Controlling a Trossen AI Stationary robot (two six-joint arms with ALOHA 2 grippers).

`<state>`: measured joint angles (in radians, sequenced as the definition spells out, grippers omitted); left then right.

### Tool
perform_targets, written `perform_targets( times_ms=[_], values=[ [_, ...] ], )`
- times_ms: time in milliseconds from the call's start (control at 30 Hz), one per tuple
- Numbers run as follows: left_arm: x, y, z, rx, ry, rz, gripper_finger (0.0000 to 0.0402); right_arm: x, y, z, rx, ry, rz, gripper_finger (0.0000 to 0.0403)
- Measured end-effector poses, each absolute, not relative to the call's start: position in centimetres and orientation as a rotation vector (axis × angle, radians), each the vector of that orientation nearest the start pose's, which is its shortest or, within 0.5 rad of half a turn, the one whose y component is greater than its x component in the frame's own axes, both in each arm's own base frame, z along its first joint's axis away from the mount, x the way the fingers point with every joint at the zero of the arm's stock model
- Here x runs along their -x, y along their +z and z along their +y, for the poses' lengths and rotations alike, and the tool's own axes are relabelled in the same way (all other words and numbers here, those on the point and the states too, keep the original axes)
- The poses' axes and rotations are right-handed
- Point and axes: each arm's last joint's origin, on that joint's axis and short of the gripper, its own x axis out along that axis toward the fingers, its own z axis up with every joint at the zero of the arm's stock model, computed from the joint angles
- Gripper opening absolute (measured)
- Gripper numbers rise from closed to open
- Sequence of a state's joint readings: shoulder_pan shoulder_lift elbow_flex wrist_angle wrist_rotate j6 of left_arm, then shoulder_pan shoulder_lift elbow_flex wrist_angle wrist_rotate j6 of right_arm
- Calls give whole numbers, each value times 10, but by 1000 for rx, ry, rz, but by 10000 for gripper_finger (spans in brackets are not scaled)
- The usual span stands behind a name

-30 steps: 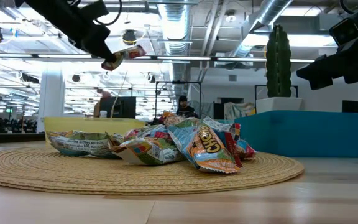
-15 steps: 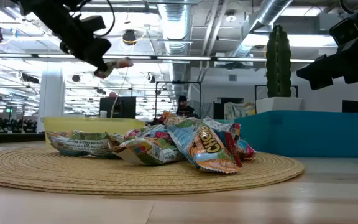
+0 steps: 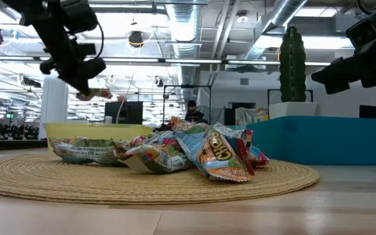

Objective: Pick and place Granola Bars by type
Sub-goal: Put the red granola bar into the yellow bin

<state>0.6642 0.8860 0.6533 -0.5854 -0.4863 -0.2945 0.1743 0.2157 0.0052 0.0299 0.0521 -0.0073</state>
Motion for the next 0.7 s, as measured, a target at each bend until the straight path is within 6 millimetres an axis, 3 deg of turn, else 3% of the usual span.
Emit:
perform_targets(
  times_ms=[300,700],
  values=[
    [-118,223,133,525,1239,791,29,-108,150,18,27,123,179,154],
    [-117,198,154,638,1257,921,29,-108,150,17,28,123,179,154]
  ],
)
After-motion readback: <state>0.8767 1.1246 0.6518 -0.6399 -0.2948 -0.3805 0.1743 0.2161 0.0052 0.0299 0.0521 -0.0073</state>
